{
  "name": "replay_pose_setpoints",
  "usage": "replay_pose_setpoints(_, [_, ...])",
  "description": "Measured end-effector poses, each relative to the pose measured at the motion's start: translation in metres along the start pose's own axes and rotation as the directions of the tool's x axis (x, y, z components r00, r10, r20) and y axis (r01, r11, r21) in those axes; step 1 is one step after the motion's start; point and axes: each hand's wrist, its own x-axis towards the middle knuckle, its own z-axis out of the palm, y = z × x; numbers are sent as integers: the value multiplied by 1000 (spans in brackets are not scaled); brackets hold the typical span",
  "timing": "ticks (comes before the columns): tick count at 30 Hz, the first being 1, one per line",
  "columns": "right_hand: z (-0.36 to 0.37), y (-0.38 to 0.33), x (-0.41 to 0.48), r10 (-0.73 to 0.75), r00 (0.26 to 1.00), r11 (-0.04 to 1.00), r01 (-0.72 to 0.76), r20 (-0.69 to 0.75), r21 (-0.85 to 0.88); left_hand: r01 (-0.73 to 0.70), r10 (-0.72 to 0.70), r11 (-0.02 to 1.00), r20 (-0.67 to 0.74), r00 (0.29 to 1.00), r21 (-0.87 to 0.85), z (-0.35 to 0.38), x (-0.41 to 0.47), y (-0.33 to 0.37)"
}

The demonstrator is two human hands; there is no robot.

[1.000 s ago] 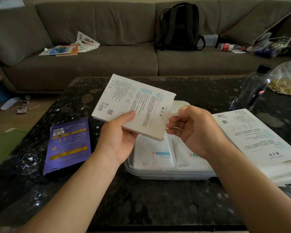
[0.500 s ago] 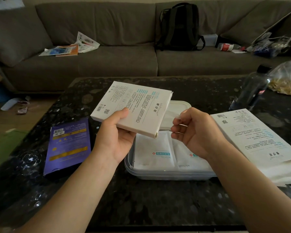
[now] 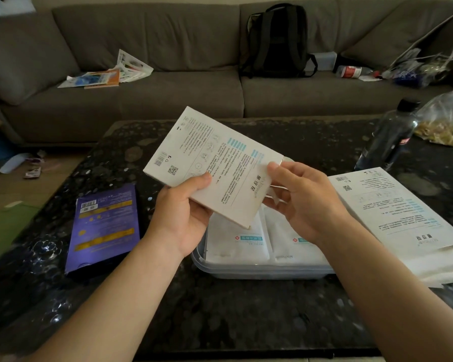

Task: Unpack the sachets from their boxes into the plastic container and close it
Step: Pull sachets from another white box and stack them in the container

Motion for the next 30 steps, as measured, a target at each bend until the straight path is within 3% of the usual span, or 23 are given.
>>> replay_pose_setpoints(5, [-8, 0, 0, -30, 996, 1000, 29, 78, 11, 7, -7, 1000, 6, 1000, 14, -3, 1, 0])
replay_pose_setpoints(12, [-5, 2, 0, -77, 997, 996, 78, 20, -42, 21, -21, 999, -19, 1000, 25, -4, 1, 3])
replay_pose_setpoints(24, [-5, 1, 1, -112, 993, 991, 108, 48, 83, 87, -95, 993, -104, 990, -78, -7, 4, 4])
replay_pose_setpoints(26, [-4, 2, 2, -127, 992, 992, 127, 22, 6, 113, -129, 984, -107, 986, -139, -8, 4, 5])
replay_pose_setpoints(28, [-5, 4, 3, -211, 977, 960, 202, -27, -196, 135, -155, 974, -99, 983, -184, -8, 4, 5])
replay_pose_setpoints(30, [-6, 7, 4, -377, 926, 837, 327, -30, -439, 155, -175, 969, -88, 981, -193, -7, 4, 5])
